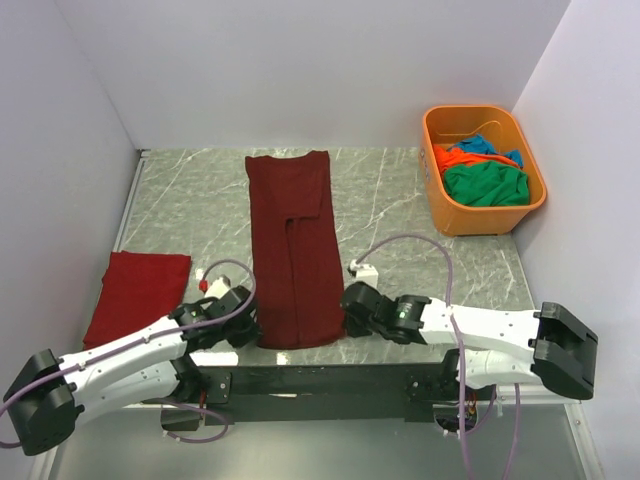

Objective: Fold and stack the t-shirts
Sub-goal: Fold the tshirt

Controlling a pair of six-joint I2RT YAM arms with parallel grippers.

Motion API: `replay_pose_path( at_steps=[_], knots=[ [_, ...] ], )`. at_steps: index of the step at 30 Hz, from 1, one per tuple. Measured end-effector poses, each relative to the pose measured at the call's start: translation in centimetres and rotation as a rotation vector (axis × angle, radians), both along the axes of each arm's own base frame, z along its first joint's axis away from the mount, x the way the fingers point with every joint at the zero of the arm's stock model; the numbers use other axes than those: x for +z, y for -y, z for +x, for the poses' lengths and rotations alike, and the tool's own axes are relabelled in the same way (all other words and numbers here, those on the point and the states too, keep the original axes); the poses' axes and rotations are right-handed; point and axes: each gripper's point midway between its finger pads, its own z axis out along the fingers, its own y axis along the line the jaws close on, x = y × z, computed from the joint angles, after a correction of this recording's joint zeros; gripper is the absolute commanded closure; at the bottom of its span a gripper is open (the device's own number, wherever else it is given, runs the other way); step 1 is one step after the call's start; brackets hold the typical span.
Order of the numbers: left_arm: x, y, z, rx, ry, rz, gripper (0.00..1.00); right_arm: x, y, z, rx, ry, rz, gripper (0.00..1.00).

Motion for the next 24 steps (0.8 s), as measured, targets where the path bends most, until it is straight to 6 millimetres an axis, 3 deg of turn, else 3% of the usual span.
replay_pose_path(
  at_steps=[4,8,12,18,24],
  knots=[
    [2.0,0.5,2.6,0.008,0.047,0.000,1.00,2.9,-1.7,3.0,-0.011,0.047,0.025,0.98],
    [4.6,0.5,8.0,0.073,0.114,-0.009,0.99,5.6,-2.9,8.6,-0.067,0.093,0.050,0.99],
    [6.2,0.1,13.2,0.108,0.156,0.007,0.99,7.0,-3.9,14.2,-0.114,0.129,0.043,1.00],
    [6.1,-0.7,19.9,0.149,0.156,0.022,0.99,6.0,-5.9,21.4,-0.149,0.130,0.016,1.00],
    [4.7,-1.9,24.3,0.178,0.126,0.033,0.99,3.5,-5.0,26.0,-0.210,0.105,-0.019,1.00]
  ],
)
